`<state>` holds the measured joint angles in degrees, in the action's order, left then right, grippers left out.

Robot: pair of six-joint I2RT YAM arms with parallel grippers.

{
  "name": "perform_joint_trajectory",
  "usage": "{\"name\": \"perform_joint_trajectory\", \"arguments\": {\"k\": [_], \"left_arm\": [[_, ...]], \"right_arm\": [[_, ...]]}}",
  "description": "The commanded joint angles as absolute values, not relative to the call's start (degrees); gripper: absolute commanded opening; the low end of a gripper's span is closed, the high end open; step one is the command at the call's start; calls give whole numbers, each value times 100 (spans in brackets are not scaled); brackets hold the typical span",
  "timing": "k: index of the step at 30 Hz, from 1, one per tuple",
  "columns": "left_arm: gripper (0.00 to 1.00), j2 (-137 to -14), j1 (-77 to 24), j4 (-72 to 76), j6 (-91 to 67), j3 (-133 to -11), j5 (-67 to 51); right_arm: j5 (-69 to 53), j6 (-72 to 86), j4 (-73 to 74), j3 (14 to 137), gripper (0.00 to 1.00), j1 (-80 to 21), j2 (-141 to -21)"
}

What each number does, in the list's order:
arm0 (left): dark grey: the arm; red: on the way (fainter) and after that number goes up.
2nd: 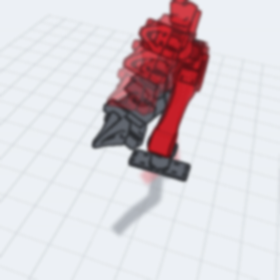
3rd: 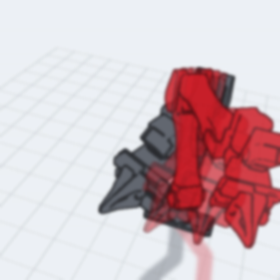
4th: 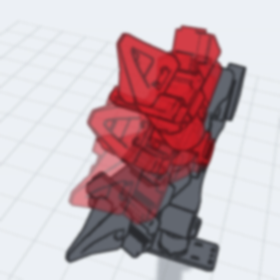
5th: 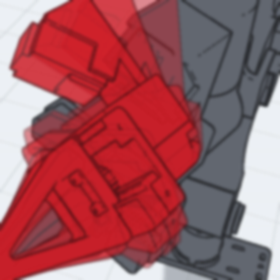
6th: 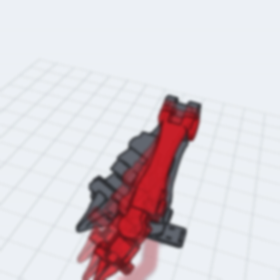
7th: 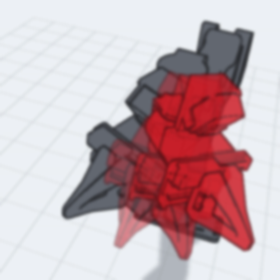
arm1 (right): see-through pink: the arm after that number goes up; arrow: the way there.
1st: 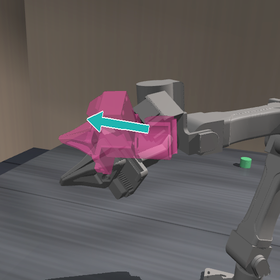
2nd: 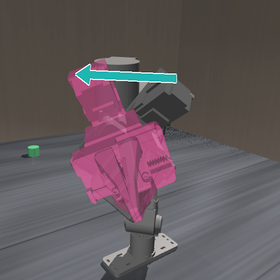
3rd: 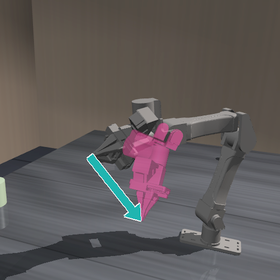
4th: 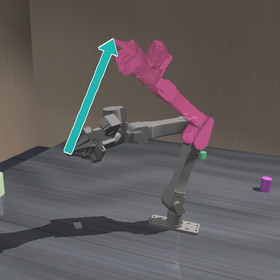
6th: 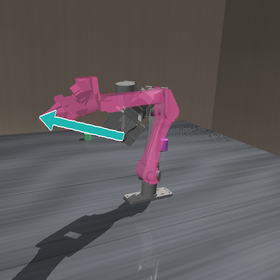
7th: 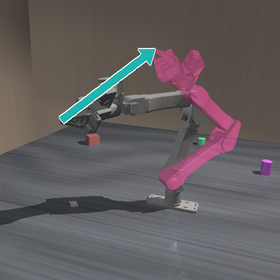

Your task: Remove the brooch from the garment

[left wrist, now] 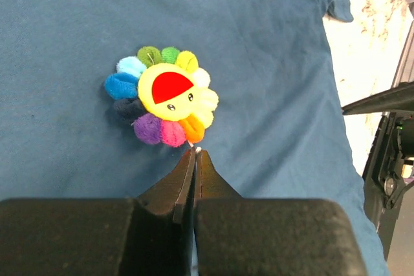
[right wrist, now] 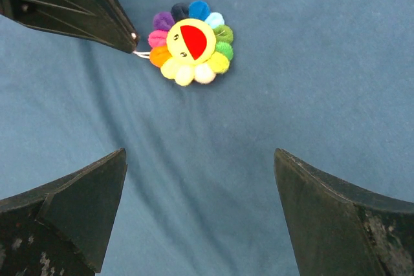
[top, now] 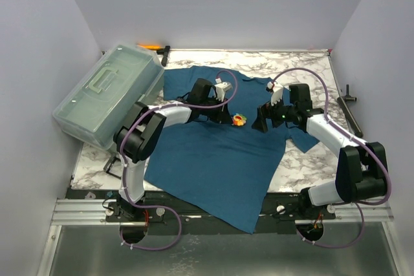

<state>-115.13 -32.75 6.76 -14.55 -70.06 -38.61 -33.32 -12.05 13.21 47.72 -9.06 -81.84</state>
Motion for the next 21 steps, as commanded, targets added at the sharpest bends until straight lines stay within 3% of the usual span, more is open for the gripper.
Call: {"name": "perform_joint_trajectory", "arguments": {"k": [1,10,21], "left_arm": [[0,-11033,-3309,791,-1626,-6841,-4124],[0,-10784,-3313,699,-2047,-6864,-4420],[0,-10942,-3260,540,-2347,-7193,-4517]], "right_arm": [[-3403,-1288,1065,4685,98,-955,-7971],[-3444,-1868,470,4344,92,-1389,-7506],[-3438,-2170,-330,4407,74,-1872,-8014]]}}
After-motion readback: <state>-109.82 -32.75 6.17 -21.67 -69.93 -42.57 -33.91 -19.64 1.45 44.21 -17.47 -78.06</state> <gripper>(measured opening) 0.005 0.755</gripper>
